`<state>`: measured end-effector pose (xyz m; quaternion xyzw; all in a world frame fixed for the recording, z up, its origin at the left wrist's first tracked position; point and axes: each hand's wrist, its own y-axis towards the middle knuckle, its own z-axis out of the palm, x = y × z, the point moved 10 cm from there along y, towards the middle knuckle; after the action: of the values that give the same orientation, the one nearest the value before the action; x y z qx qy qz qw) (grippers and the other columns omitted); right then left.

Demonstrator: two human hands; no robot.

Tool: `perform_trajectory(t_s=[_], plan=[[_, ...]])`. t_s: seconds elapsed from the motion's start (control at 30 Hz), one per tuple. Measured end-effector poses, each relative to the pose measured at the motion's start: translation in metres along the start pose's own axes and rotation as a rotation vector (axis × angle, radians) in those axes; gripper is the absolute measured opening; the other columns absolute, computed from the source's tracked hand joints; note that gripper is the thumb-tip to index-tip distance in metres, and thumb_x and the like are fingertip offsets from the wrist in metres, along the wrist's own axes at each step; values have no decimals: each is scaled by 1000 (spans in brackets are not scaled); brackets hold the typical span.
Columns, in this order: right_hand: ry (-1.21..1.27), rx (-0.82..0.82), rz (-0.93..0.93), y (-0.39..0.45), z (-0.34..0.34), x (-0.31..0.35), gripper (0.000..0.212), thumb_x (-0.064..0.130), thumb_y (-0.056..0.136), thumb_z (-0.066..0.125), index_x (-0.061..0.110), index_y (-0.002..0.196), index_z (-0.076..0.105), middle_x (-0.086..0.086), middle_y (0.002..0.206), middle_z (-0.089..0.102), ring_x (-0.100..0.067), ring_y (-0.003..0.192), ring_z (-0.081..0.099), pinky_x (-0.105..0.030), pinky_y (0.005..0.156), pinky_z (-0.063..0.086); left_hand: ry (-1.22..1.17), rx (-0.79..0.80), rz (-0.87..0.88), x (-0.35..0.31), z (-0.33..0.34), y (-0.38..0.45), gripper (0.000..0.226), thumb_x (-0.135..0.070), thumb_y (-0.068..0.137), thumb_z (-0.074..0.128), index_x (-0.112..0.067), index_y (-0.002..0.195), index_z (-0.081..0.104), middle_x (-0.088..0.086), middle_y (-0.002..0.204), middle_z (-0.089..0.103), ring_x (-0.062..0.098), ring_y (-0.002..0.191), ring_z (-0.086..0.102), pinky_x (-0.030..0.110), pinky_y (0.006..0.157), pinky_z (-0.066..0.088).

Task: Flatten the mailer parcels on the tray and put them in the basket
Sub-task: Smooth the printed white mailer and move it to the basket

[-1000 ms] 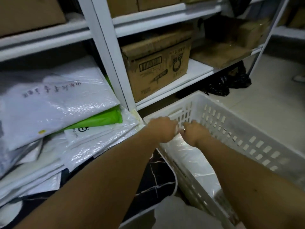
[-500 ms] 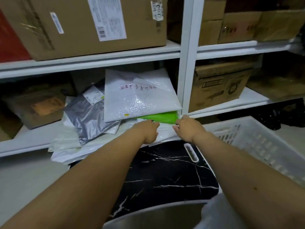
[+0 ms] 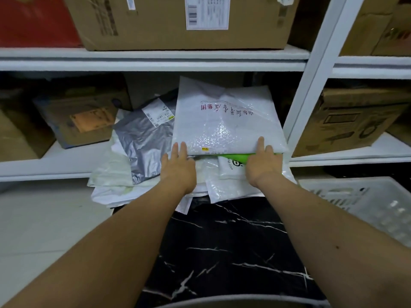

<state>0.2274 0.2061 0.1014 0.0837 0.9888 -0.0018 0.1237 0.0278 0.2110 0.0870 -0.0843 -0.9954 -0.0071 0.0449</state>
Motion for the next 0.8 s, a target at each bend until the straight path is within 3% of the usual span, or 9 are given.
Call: perform_trajectory(t_s=[0.07,0.13,0.2,0.27,0.4,0.57,0.8], plan=[[143,-22,172,9,7,-25,46,19,95,42,8,140,42,-18,157,10,-32,132,31,-43,102,34,-168,-113,-133,10,-10,11,43,-13,94,41,-5,136,36,22,153,14,40,141,16,47,112,23],[489,-120,408,6,9,-60,43,16,95,45,4,135,39,-18,144,32,-35,127,39,-45,99,39,-427,-232,-285,29,-24,15,40,-7,88,45,1,127,37,24,134,37,37,123,39,42,102,35],[804,-191,608,5,19,-88,46,20,95,48,2,135,33,-19,139,37,-38,125,41,-45,98,39,-629,-241,-390,42,-28,26,41,-4,88,46,4,127,34,23,130,43,37,119,44,42,99,39],[956,-192,686,12,31,-100,52,31,99,44,2,138,28,-21,142,35,-41,127,40,-45,101,36,-725,-213,-471,52,-27,36,40,-5,90,44,2,129,32,23,131,47,38,122,44,44,98,39],[1081,-129,644,32,41,-94,58,40,102,36,2,144,23,-21,147,34,-42,129,40,-46,105,35,-724,-137,-512,61,-24,57,52,-11,92,45,-3,140,26,20,136,46,37,128,41,43,102,38],[1099,-197,698,30,33,-104,49,28,104,37,-4,140,28,-21,147,29,-38,126,45,-41,99,38,-727,-160,-571,65,-22,62,53,-10,89,51,-1,137,29,18,137,44,35,125,44,42,102,40],[1038,-215,721,11,19,-117,37,15,98,48,-4,130,47,-22,138,41,-35,118,52,-38,93,42,-699,-226,-572,68,-38,48,48,-5,92,49,6,135,32,23,139,36,37,126,42,39,100,38]])
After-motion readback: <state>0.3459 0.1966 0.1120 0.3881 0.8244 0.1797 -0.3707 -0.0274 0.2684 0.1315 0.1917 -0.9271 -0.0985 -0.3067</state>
